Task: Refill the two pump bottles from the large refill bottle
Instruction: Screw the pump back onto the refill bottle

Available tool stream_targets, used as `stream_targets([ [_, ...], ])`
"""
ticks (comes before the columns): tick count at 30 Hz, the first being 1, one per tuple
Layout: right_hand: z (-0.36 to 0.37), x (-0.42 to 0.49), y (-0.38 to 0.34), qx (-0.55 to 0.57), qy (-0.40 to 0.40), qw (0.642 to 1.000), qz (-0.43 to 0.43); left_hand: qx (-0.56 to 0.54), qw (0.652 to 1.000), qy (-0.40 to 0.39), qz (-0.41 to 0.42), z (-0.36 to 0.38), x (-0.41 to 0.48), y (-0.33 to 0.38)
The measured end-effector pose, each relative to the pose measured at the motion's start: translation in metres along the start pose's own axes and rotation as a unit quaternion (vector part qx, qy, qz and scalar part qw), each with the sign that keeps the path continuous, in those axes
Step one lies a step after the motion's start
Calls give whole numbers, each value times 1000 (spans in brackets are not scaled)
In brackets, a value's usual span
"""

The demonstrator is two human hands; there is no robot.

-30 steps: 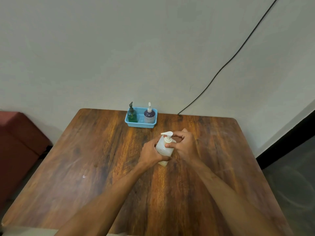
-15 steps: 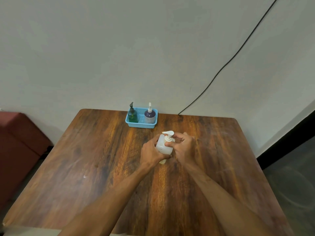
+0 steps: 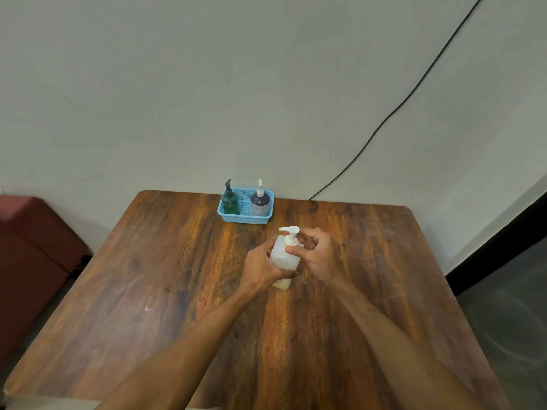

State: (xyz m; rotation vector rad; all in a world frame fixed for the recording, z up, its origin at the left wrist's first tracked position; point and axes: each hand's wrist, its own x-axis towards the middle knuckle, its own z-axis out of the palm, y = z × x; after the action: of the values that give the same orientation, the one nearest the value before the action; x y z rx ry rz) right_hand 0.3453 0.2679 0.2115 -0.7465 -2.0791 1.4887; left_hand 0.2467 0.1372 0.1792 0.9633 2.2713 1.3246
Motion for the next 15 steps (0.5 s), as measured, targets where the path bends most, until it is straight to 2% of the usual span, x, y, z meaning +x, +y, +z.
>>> stream_targets([
  [6, 12, -4, 5, -55, 86, 995, -5, -11, 1000, 13, 5, 6, 1, 5],
  [9, 16, -8, 9, -73, 99, 992, -8, -6, 1000, -7, 11, 7, 2, -1],
  [12, 10, -9, 7, -25, 63, 998, -19, -3, 999, -36, 13, 4, 4, -6],
  [15, -6, -9, 13, 24, -22, 999, -33, -15, 998, -64, 22, -1, 5, -7],
])
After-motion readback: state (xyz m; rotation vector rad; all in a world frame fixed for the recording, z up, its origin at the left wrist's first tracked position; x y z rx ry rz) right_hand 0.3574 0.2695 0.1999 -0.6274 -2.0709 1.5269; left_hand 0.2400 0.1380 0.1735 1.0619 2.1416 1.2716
